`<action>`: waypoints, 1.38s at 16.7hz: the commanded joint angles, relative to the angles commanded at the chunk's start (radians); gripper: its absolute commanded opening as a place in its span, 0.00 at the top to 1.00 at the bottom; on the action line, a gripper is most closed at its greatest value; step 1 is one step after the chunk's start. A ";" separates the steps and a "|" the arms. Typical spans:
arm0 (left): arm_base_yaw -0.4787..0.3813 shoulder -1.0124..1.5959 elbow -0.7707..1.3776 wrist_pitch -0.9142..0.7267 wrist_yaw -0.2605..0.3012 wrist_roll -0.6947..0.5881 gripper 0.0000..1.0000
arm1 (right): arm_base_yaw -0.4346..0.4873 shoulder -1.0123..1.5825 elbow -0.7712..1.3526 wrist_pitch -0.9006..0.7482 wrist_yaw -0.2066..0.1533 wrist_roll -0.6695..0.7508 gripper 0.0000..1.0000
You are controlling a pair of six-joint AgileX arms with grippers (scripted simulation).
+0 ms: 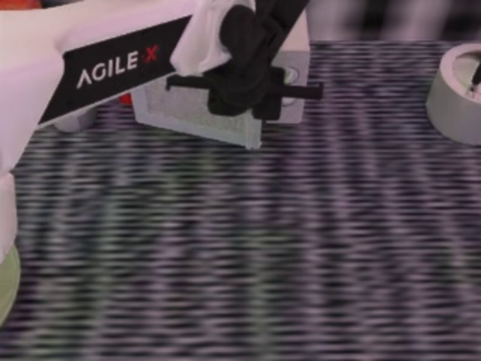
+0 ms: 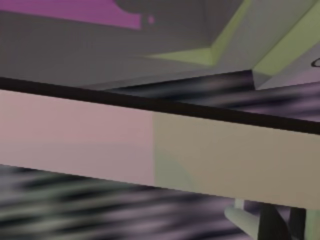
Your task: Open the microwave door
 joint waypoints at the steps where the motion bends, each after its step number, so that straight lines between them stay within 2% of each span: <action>1: 0.000 0.000 0.000 0.000 0.000 0.000 1.00 | 0.000 0.000 0.000 0.000 0.000 0.000 0.00; 5: -0.006 0.001 -0.005 0.003 0.006 0.000 1.00 | 0.000 0.000 0.000 0.000 0.000 0.000 0.00; 12: 0.014 -0.092 -0.141 0.071 0.055 0.107 1.00 | 0.000 0.000 0.000 0.000 0.000 0.000 0.00; 23: 0.014 -0.093 -0.141 0.071 0.055 0.108 1.00 | 0.000 0.000 0.000 0.000 0.000 0.000 0.00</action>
